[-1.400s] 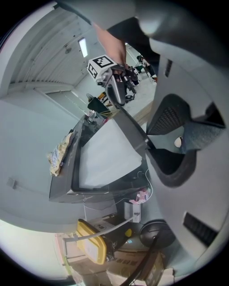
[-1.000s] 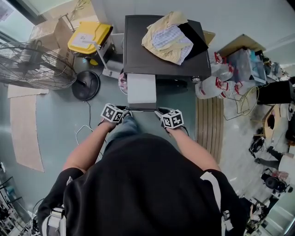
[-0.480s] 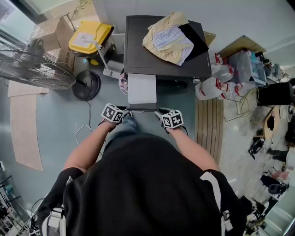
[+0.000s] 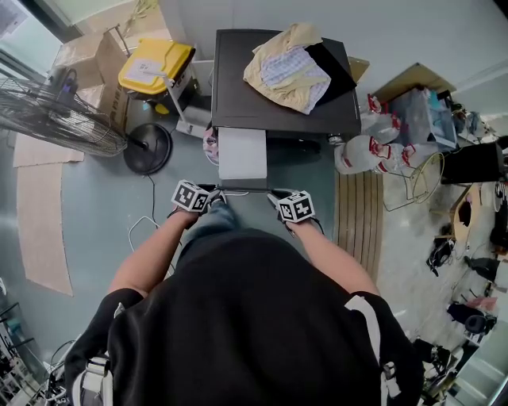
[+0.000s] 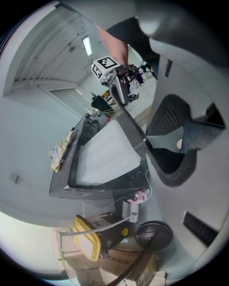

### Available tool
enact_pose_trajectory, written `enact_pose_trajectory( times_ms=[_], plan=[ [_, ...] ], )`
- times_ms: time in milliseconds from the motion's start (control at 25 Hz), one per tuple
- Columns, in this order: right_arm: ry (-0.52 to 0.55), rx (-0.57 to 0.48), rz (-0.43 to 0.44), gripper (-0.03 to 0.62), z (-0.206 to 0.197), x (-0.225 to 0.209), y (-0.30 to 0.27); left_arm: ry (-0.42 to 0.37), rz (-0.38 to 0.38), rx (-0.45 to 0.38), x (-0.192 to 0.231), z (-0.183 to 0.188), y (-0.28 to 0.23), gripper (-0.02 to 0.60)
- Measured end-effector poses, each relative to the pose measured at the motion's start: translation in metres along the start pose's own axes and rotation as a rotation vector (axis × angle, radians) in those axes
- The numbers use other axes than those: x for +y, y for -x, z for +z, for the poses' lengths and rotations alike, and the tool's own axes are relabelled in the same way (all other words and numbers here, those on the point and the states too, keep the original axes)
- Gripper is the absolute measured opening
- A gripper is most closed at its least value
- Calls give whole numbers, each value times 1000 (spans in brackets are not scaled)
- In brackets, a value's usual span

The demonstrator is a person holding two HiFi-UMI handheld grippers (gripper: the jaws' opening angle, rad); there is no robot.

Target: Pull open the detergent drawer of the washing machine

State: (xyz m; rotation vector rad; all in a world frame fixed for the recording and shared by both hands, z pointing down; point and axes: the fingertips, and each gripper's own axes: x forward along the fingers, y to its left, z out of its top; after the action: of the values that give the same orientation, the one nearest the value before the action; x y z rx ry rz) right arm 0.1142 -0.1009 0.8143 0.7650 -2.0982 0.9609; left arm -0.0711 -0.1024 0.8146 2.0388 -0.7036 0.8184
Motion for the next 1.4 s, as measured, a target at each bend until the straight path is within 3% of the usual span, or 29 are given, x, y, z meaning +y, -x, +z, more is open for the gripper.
enact_pose_trajectory(
  times_ms=[720, 1400],
  plan=[
    [19, -69, 1, 69, 12, -8, 31, 4, 35, -62, -13, 0, 24, 74],
    [-22, -282, -63, 69, 66, -36, 103, -3, 67, -189, -33, 22, 57, 52]
  ],
)
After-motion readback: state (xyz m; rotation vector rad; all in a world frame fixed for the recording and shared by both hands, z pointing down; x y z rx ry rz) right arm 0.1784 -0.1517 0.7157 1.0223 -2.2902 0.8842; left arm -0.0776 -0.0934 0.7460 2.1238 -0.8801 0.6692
